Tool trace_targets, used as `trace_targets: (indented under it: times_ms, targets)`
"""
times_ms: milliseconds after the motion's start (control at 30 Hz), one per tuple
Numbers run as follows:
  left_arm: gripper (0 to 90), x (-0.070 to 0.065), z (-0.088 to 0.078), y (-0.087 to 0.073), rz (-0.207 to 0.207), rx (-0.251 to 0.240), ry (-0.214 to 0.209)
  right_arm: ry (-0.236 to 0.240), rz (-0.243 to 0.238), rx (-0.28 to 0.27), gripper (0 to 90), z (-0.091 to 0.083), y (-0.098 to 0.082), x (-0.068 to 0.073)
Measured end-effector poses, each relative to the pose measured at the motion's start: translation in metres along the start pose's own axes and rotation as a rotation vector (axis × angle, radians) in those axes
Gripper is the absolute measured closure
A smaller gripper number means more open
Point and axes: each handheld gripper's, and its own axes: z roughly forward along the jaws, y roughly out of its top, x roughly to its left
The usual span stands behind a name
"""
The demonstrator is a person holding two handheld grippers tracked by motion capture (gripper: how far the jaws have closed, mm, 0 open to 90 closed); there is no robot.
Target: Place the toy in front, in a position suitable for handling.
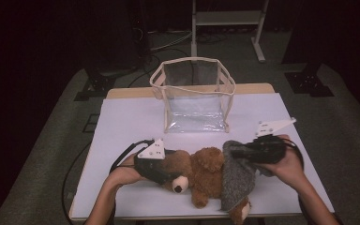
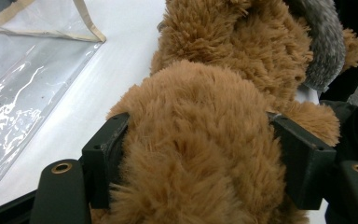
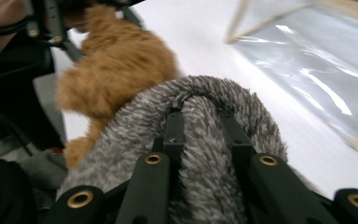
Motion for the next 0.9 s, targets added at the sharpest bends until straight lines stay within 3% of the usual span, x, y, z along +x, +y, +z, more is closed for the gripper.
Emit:
trace_targets:
  times_ms: [100,167,333,500,567,700,800,900]
  targets:
    - [27.8,0.001,-0.001,-0.003,-0.014,-0.008,-0.004,0.025,-0.048,0.041,75.0,0.022,0.005,0.009]
    - [27.9,0.002,-0.001,-0.005,-0.026,-0.019,-0.009,0.022,-0.048,0.043,75.1,0.023,0.001,0.009]
    - [27.9,0.003,-0.001,-0.005,-0.04,-0.027,-0.011,-0.002,0.036,0.023,75.3,-0.002,-0.026,-0.003]
    - [27.4,0.003,0.0,-0.003,-0.034,-0.014,-0.008,-0.024,0.119,-0.034,75.4,-0.034,-0.049,-0.014]
    - [27.0,0.003,0.0,-0.002,-0.033,-0.01,-0.007,-0.02,0.115,-0.06,75.5,-0.045,-0.046,-0.014]
    - [26.3,0.002,0.0,-0.001,-0.027,-0.004,-0.004,0.003,0.056,-0.101,75.5,-0.051,-0.021,-0.005]
    - [26.3,0.002,0.0,-0.001,-0.029,-0.007,-0.006,0.038,0.002,-0.101,75.5,-0.041,-0.001,0.004]
    - [26.1,0.001,0.0,-0.001,-0.025,-0.006,-0.005,0.072,-0.044,-0.057,75.5,-0.018,0.016,0.012]
